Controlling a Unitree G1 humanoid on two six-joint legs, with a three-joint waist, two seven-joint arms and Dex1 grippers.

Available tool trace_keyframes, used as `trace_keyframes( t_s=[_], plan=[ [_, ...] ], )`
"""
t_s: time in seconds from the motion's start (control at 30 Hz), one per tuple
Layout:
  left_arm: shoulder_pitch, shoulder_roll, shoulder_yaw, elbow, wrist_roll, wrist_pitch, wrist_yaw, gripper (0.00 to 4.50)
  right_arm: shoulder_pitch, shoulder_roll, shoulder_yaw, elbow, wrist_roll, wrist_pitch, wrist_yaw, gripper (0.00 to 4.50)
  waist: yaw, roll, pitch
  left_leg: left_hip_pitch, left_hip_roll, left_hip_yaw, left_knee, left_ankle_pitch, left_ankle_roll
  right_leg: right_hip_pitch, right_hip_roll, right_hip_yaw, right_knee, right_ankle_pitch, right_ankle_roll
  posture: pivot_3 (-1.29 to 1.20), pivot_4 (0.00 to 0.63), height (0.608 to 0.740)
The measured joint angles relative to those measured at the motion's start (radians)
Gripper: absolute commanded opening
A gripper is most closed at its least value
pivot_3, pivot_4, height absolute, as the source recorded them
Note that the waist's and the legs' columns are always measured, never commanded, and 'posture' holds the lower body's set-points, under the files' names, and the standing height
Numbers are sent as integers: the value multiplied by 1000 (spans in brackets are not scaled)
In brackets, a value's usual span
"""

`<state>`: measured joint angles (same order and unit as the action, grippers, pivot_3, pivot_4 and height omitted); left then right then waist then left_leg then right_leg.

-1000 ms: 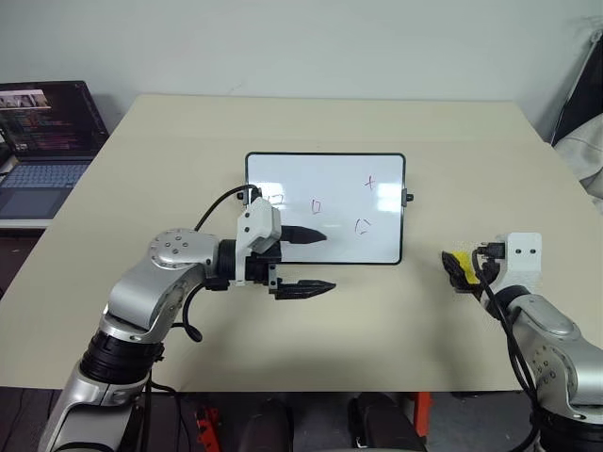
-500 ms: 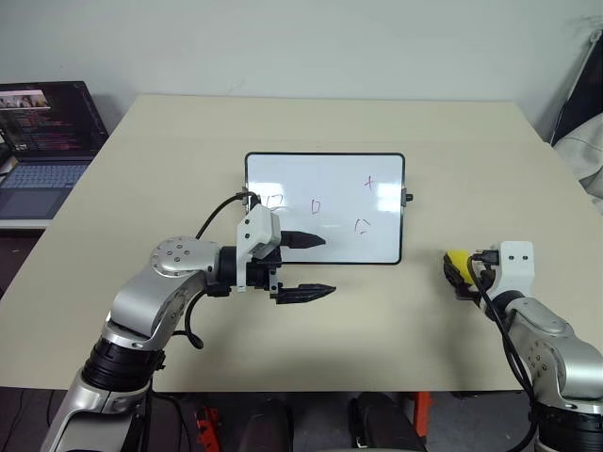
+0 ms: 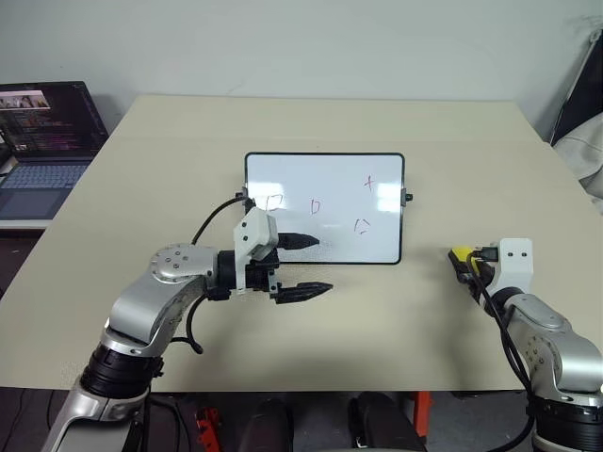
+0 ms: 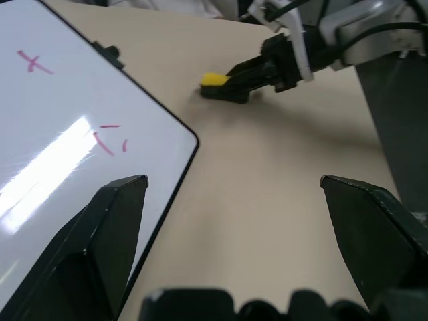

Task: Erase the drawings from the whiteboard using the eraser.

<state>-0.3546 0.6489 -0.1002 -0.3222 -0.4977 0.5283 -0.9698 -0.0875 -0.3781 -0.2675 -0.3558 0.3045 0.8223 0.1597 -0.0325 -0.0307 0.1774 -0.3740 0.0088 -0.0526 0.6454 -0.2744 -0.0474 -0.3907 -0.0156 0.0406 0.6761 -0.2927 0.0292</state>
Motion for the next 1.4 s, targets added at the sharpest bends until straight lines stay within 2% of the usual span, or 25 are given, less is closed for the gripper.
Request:
trace_keyframes(
  t_s=[0.2, 0.27, 0.5, 0.67, 0.9, 1.1, 1.27, 1.4],
  plan=[
    [90, 4, 24, -35, 32, 10, 91, 4500, 67, -7, 34, -80, -10, -86, 55, 1138, 1, 0, 0, 0, 0, -1, 1, 0, 0, 0, -3, 0, 1, 0, 0, 0, 150, 740],
    [89, -14, 37, -37, 41, 12, 143, 4500, 59, -22, 82, -124, -23, -123, 78, 1138, 0, 0, 0, 1, 0, 0, 1, 0, 0, 0, -3, 0, 2, 0, 0, 0, 150, 740],
    [-22, -60, 51, -19, 80, 13, 258, 4500, -181, -58, 210, -133, -88, -158, 105, 1126, 1, 0, 0, 3, -1, 0, 1, 0, 0, 2, 0, 0, 3, 1, 1, 0, 150, 740],
    [-90, -91, 48, 21, 81, 35, 275, 4500, -378, -42, 300, -14, -138, -167, 120, 1126, 0, 0, 0, 1, 0, 0, 1, 0, 0, 0, -1, 0, 2, 1, 0, 0, 150, 740],
    [-115, -97, 27, 35, 84, 36, 257, 4500, -533, -13, 420, 200, -235, -256, 146, 1123, 0, 0, 0, -8, -1, 1, 3, 0, 0, -11, -3, 0, 4, 1, 0, 0, 150, 740],
    [-110, -97, 23, 42, 85, 36, 246, 4500, -570, -21, 468, 335, -329, -327, 148, 1123, 1, 0, 0, -11, -1, 2, 3, 0, 0, -14, -5, 0, 4, 1, 0, 0, 150, 740],
    [-95, -97, 24, 42, 85, 33, 238, 4500, -551, -63, 472, 313, -346, -310, 207, 1122, 3, -1, -1, -11, -1, 1, 6, 0, 0, -12, -4, 0, 6, 2, 0, 0, 150, 740],
    [-87, -103, 24, 42, 86, 32, 238, 4500, -526, -148, 518, 262, -369, -283, 315, 1122, 3, -1, -1, -10, 0, 0, 10, 0, 0, -10, -4, -1, 6, 3, 1, 0, 150, 740]
  ],
)
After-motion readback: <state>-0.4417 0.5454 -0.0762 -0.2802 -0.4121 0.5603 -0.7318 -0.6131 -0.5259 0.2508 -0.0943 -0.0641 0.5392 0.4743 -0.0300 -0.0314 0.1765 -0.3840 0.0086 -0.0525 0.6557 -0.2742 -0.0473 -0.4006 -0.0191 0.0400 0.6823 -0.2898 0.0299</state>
